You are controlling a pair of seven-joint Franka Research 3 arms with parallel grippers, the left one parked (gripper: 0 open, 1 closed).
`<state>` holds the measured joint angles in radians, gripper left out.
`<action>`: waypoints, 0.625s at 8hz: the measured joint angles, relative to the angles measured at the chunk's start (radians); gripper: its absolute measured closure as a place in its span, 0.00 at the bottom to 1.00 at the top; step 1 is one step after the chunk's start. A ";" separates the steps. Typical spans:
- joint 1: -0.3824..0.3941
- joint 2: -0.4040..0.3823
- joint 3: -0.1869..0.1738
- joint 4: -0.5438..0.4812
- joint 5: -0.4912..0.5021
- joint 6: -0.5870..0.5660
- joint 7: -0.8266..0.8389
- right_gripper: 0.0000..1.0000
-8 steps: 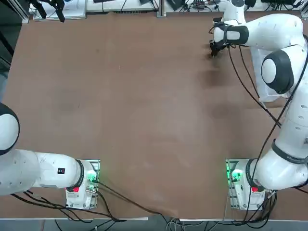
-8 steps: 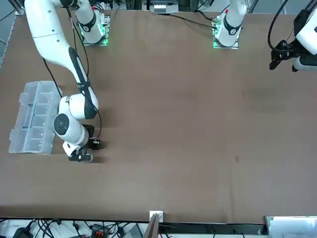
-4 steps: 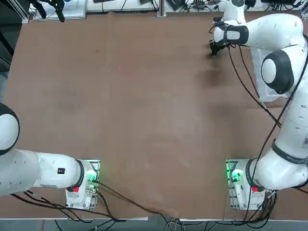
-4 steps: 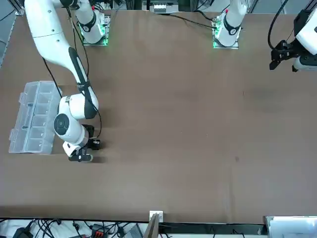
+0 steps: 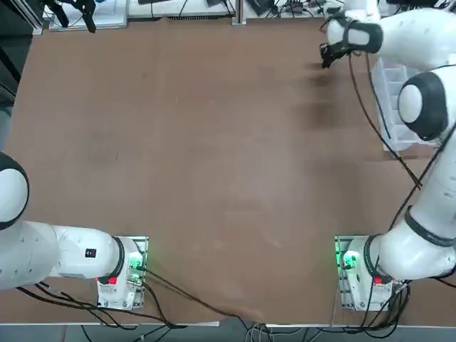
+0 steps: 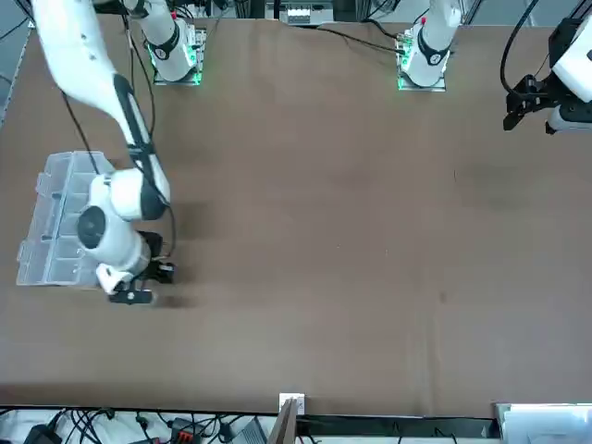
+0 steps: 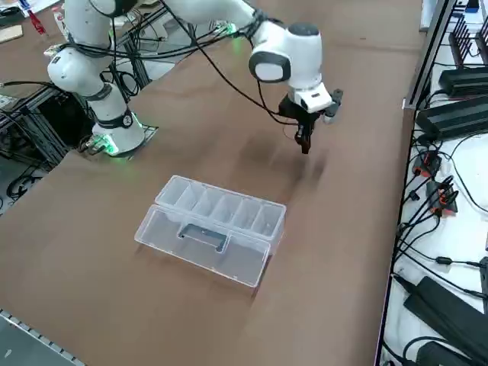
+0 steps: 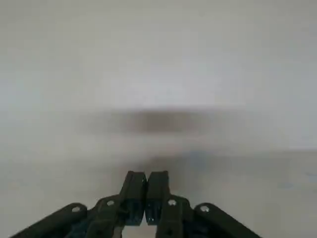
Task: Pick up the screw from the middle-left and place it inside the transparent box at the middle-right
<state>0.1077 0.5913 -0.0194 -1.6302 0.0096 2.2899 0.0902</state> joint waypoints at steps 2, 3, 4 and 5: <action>-0.079 -0.074 -0.002 0.000 0.000 -0.105 -0.116 0.96; -0.121 -0.095 -0.003 -0.001 0.000 -0.158 -0.192 0.96; -0.162 -0.111 -0.004 -0.002 -0.001 -0.202 -0.267 0.96; -0.199 -0.125 -0.004 -0.006 -0.001 -0.232 -0.334 0.96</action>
<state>-0.0910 0.4659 -0.0234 -1.6358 0.0086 2.0582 -0.2437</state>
